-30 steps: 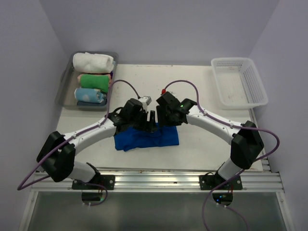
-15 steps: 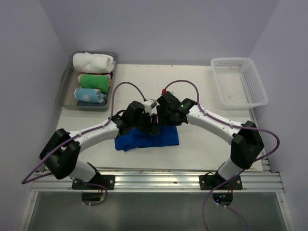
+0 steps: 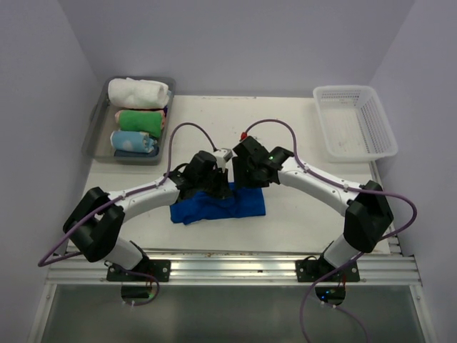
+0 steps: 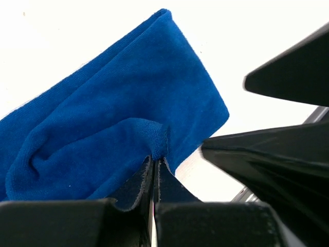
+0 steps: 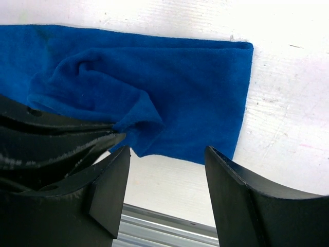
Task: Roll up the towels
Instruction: Fold the towel
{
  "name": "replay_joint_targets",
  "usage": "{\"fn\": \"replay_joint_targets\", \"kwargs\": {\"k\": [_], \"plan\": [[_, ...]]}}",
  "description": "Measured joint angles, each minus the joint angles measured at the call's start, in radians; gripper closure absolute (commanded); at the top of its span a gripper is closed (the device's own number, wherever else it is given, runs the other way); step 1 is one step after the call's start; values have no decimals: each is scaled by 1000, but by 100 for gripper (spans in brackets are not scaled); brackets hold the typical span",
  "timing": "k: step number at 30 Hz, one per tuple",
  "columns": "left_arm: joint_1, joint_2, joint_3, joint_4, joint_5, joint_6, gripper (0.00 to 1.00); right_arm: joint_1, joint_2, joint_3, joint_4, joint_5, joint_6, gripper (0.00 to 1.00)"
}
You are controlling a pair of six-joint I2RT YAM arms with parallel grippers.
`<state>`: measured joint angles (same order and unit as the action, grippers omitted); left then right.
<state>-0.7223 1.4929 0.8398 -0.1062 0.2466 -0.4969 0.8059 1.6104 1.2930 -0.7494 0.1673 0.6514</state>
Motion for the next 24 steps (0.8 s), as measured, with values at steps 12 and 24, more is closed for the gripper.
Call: {"fn": "replay_joint_targets", "kwargs": {"k": [12, 24], "plan": [[18, -90, 6, -155, -95, 11, 56, -31, -79, -88, 23, 23, 38, 38], [114, -156, 98, -381, -233, -6, 28, 28, -76, -127, 83, -11, 63, 39]]}}
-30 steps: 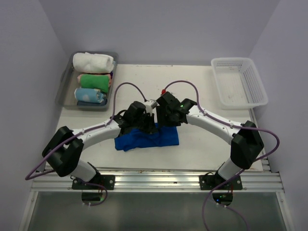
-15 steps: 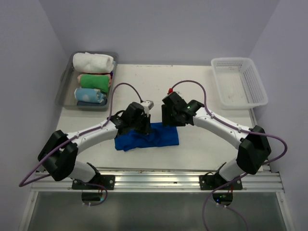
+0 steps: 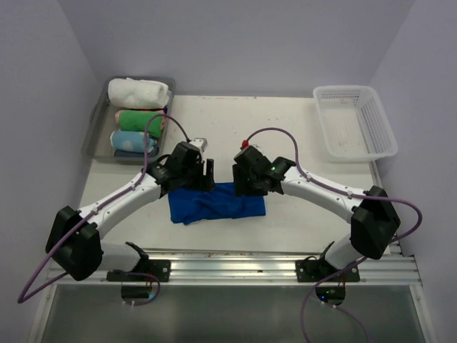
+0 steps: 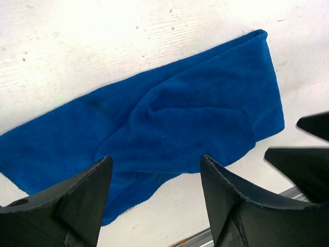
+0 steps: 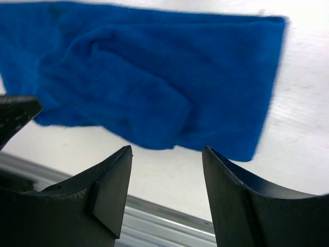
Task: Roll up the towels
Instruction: Fold the towel
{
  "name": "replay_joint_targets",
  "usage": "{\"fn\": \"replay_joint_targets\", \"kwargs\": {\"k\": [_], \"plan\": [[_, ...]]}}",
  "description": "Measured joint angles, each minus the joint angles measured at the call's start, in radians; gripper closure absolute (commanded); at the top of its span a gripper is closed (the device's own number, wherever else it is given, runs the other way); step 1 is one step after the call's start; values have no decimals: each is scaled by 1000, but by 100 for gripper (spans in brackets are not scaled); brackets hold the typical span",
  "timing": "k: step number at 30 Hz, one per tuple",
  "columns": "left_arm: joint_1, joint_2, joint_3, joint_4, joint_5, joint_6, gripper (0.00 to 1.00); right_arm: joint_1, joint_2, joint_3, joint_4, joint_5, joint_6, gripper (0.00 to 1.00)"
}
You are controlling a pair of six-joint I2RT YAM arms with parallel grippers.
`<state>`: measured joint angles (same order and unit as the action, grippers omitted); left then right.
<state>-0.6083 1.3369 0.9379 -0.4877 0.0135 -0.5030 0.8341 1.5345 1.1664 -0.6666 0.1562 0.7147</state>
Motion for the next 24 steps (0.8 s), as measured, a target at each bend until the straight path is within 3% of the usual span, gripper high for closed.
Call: {"fn": "replay_joint_targets", "kwargs": {"k": [3, 8, 10, 14, 21, 24], "plan": [[20, -46, -42, -14, -2, -21, 30, 51, 13, -5, 54, -49, 16, 39], [142, -64, -156, -28, 9, -68, 53, 134, 60, -2, 126, -90, 48, 46], [211, -49, -188, -31, 19, -85, 62, 183, 129, 73, 73, -47, 36, 53], [309, -9, -219, -32, 50, -102, 72, 283, 278, 259, 18, 50, -35, 56], [352, 56, -221, -28, 80, -115, 85, 325, 451, 439, -83, 185, -171, 53], [368, 72, -233, -22, 93, -115, 86, 322, 512, 457, -106, 220, -212, 57]]}}
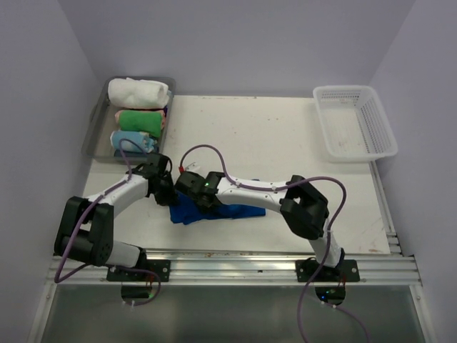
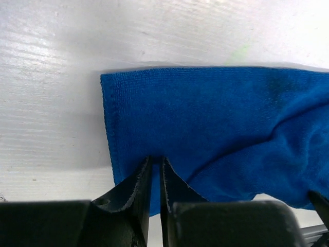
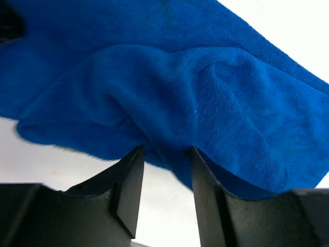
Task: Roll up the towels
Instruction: Fold the towel
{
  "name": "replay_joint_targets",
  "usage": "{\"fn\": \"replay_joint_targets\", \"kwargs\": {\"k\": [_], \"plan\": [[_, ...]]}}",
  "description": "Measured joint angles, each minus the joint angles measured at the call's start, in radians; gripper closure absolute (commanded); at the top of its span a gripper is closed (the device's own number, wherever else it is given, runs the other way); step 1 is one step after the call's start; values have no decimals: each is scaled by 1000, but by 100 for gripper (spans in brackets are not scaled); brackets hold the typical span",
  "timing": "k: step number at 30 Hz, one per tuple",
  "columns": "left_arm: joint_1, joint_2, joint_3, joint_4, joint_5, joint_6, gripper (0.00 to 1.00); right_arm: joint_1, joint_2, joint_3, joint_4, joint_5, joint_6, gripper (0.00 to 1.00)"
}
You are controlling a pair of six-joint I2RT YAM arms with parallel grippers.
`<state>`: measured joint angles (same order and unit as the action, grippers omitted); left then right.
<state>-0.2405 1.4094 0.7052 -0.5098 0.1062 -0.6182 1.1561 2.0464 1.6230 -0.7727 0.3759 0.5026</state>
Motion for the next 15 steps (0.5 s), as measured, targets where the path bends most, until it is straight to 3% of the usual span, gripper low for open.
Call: {"fn": "replay_joint_targets", "kwargs": {"k": [2, 3, 6, 11, 15], "plan": [[10, 8, -10, 2, 8, 0, 87, -3, 32, 10, -10, 11, -18, 66], [13, 9, -14, 6, 16, -1, 87, -3, 51, 17, -17, 24, -27, 77], [18, 6, -18, 8, 24, 0, 89, -3, 72, 35, -34, 42, -43, 96], [19, -8, -32, 13, 24, 1, 93, -4, 71, 84, -41, 58, -55, 98], [24, -8, -34, 14, 27, 1, 93, -10, 71, 151, -44, 53, -60, 90]]}}
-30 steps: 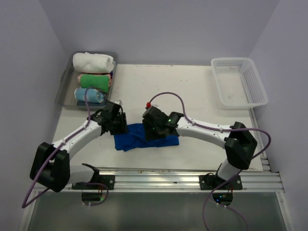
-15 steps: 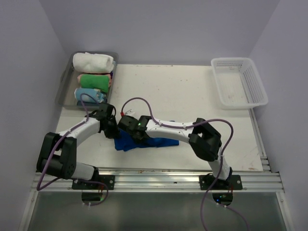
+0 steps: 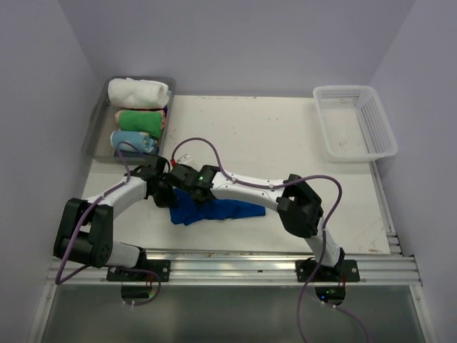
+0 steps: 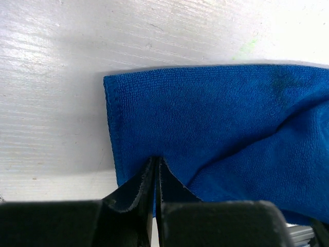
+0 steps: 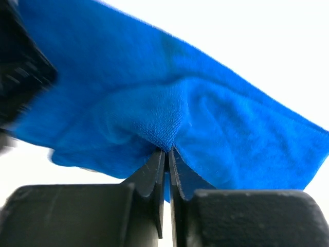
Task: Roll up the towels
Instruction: Fold the towel
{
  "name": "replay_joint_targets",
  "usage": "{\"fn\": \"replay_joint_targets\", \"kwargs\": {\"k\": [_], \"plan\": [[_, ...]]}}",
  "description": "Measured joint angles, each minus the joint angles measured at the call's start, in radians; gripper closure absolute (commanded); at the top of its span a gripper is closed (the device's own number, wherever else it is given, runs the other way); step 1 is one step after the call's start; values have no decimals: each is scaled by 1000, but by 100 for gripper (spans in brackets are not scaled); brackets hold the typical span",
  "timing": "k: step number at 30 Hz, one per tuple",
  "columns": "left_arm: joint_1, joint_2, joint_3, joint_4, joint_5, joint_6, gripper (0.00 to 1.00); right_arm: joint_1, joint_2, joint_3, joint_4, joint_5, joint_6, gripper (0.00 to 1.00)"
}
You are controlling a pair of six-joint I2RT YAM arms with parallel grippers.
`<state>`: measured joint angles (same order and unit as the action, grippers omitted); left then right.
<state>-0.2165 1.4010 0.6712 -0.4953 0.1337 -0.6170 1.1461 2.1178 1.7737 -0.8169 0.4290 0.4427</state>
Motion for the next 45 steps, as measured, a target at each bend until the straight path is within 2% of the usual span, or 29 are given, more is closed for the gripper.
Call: {"fn": "replay_joint_targets", "kwargs": {"k": [2, 8, 9, 10, 14, 17, 20, 21, 23, 27, 37, 40, 45], "plan": [[0, -1, -2, 1, 1, 0, 93, -10, 4, 44, 0, -14, 0, 86], [0, -24, -15, -2, 1, 0, 91, -107, 61, 171, 16, -131, 22, 62], [0, -26, -15, -4, 1, 0, 90, -130, 64, 171, 16, -149, 29, 53], [0, -29, -15, -7, 1, 0, 89, -145, 65, 164, 18, -161, 34, 49], [0, -56, -15, -23, 1, 1, 85, -206, 26, 65, 50, -199, 39, 48], [0, -101, -11, -45, 1, 9, 75, -209, -43, -40, 58, -228, 47, 50], [-23, -161, 13, -74, -6, 24, 50, -197, -139, -153, 79, -251, 61, 50], [-46, -177, 27, -76, -16, 30, 33, -194, -170, -183, 81, -259, 67, 50], [-119, -187, 65, -76, -41, 34, 26, -188, -222, -231, 89, -267, 83, 50], [-229, -122, 124, -69, -77, 37, 27, -187, -266, -279, 113, -285, 116, 50], [-238, 23, 130, -65, -139, 62, 38, -189, -277, -446, 254, -401, 261, 50], [-238, 48, 130, -65, -143, 61, 44, -188, -288, -523, 316, -441, 333, 48], [-238, 72, 130, -67, -168, 55, 61, -170, -292, -573, 378, -470, 427, 47]]}}
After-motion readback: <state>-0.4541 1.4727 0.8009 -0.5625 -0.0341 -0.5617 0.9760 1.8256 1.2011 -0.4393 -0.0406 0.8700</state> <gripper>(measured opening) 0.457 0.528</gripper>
